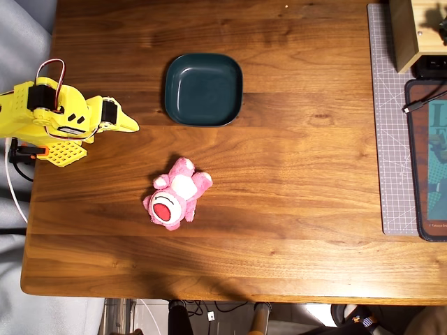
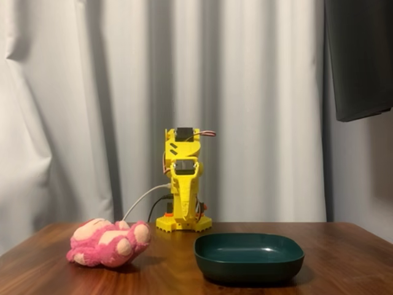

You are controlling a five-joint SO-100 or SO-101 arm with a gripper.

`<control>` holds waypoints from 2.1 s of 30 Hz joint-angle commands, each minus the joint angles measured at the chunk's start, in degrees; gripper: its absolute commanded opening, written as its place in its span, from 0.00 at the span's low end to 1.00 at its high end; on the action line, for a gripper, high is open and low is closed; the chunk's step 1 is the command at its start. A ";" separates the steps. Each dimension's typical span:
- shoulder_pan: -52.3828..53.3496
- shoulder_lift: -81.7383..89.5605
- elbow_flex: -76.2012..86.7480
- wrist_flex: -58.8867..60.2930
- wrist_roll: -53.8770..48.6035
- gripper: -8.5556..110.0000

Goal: Grasp a strawberry bear and put it in the bin.

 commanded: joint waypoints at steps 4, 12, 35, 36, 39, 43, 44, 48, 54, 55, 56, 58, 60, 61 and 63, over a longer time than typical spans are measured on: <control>-0.70 1.67 -1.05 0.44 0.62 0.07; -0.70 1.67 -1.05 0.44 0.62 0.07; -0.70 1.67 -1.05 0.44 0.62 0.07; -0.70 1.67 -1.05 0.44 0.62 0.07; -0.70 1.67 -1.05 0.44 0.62 0.07; -0.70 1.67 -1.05 0.44 0.62 0.07; -0.70 1.67 -1.05 0.44 0.62 0.07; -0.18 1.67 -1.05 0.44 0.62 0.07; -0.18 1.67 -1.05 0.44 0.62 0.07; -0.18 1.67 -1.05 0.44 0.62 0.07; -0.18 1.67 -1.05 0.44 0.62 0.07; -0.18 1.67 -1.05 0.44 0.62 0.07; -0.18 1.67 -1.05 0.44 0.62 0.07; -0.18 1.67 -1.05 0.44 0.62 0.09; -0.18 1.67 -1.05 0.44 0.62 0.10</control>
